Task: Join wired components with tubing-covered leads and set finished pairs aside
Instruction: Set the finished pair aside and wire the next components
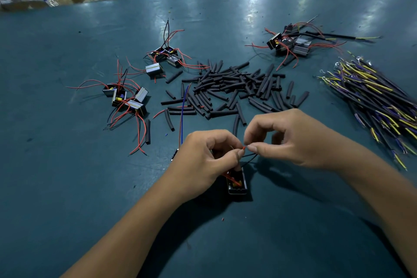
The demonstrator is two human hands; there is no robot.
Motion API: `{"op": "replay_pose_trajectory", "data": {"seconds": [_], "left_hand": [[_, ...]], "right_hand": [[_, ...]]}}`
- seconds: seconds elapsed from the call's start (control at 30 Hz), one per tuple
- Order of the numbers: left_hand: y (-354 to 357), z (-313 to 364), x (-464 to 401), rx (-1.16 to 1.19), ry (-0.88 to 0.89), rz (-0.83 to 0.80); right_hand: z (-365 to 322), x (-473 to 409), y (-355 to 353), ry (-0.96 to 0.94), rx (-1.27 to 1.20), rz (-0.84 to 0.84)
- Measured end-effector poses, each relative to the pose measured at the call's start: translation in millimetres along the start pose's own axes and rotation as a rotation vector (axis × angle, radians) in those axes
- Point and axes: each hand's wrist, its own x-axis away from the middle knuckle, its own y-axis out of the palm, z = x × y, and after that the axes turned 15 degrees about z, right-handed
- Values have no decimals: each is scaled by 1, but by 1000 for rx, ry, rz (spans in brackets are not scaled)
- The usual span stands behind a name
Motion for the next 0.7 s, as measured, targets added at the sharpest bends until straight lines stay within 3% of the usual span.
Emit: {"op": "replay_pose_trajectory", "data": {"seconds": [0.2,0.33,0.4,0.47,0.6,0.7], "left_hand": [[-4,1,0,39,11,-27],[-3,1,-1,39,10,-7],[-2,0,-1,41,9,30],[1,-1,1,-6,45,70],[5,-2,2,-89,129,109],[6,-3,1,-153,194,134]], "right_hand": [[-1,-1,4,-236,137,49],[-3,-1,5,-282,163,89],[-4,0,3,-178,70,174],[-3,-1,1,50,-35,271],[-3,-3,8,471,-262,199],[-5,-1,13,563,-354,150]]}}
